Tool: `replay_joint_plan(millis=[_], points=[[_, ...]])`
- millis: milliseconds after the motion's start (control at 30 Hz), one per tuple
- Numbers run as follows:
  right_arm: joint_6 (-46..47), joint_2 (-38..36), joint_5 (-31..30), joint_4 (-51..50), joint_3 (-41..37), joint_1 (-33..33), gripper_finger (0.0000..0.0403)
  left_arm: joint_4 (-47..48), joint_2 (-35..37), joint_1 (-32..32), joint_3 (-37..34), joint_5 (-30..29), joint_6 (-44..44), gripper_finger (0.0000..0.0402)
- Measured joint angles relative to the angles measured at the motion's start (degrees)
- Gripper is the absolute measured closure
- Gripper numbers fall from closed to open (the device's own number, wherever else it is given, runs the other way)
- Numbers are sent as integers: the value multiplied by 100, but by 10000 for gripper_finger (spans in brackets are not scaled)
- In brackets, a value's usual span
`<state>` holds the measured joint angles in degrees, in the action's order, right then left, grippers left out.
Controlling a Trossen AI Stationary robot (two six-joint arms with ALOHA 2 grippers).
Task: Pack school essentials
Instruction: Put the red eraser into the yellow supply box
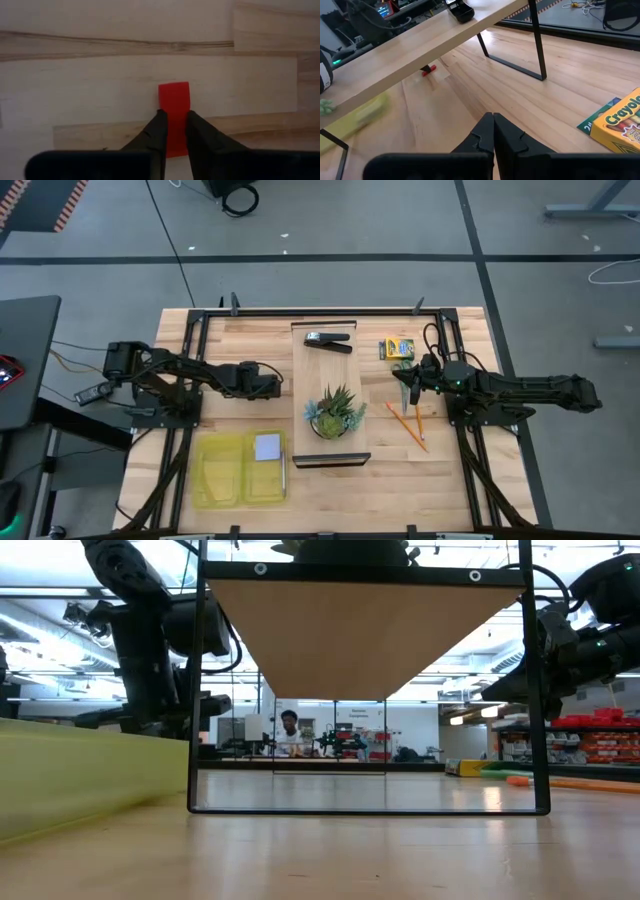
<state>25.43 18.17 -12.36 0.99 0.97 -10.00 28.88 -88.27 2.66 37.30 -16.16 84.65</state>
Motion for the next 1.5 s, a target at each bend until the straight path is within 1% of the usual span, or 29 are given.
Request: replay_joint_plan(millis=[100,200,333,433,600,967,1100,1500], points=[[0,0,0,0,0,1,393,-2,12,0,-6,1,-1,356],[0,0,0,0,-2,1,393,-7,99,0,-24,7,-14,351],[0,0,0,0,-2,1,393,107,303,2,-33,17,-99,350],[0,0,0,0,0,0,393,231,476,-5,-46,179,-178,352],[0,1,0,0,-2,2,393,241,751,-115,-47,245,-211,350],[0,0,0,0,-2,2,393,213,1471,-840,-35,538,-254,352],[0,0,0,0,0,0,393,52,1647,-1139,-33,657,-326,351],[0,1,0,-1,0,1,393,-762,1716,-2100,-24,850,-334,349]])
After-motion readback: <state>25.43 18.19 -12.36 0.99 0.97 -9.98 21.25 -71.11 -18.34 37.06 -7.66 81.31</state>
